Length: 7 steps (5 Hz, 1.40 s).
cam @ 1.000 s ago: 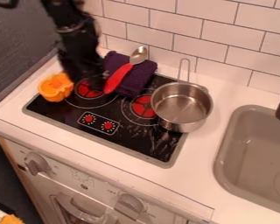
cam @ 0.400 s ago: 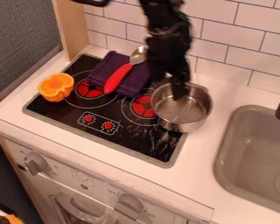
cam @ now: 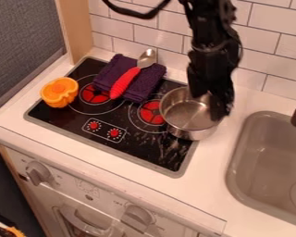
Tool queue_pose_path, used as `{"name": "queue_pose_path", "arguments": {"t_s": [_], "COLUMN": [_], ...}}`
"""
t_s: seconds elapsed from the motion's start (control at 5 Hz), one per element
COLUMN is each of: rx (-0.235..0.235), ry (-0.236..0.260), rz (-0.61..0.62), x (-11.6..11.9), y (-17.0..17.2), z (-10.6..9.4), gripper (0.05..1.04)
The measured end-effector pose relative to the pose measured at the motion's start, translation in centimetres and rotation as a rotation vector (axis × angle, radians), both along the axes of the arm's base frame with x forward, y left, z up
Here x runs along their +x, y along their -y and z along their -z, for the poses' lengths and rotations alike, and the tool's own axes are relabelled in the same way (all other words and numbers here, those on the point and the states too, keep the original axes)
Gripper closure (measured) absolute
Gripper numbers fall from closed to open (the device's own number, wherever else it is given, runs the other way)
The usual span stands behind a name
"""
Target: Moved the silver pan to the bottom of the stove
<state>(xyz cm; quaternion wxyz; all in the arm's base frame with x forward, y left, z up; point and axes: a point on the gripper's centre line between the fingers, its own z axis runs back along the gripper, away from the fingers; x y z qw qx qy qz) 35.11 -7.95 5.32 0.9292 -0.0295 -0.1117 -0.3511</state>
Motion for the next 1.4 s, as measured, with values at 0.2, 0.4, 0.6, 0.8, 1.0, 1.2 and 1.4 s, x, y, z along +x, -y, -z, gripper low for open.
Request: {"name": "queue_pose_path", "arguments": {"t_s": [0.2,0.4,0.6,0.8,1.0,1.2,1.4], "rx": [0.026,0.084,0.147,0.169,0.165,0.144,0.074], "ry": [-0.027,-0.099,-0.171,-0.173,-0.174,-0.163,-0.118], "rz": [0.011,-0.024,-0.052,-0.085,-0.069,-0.075,-0.140], "x": [-1.0,-2.0,-2.1,-1.5,-1.7,-2.3,-2.9], "y": [0.9,0.8,0.4,0.3,0.8,1.0,1.6], "z": [0.6,2.2,4.4,4.7,4.8,4.3,1.3], "gripper": [0.082,0.082,0.129,0.426,0.685,0.894,0.998]}}
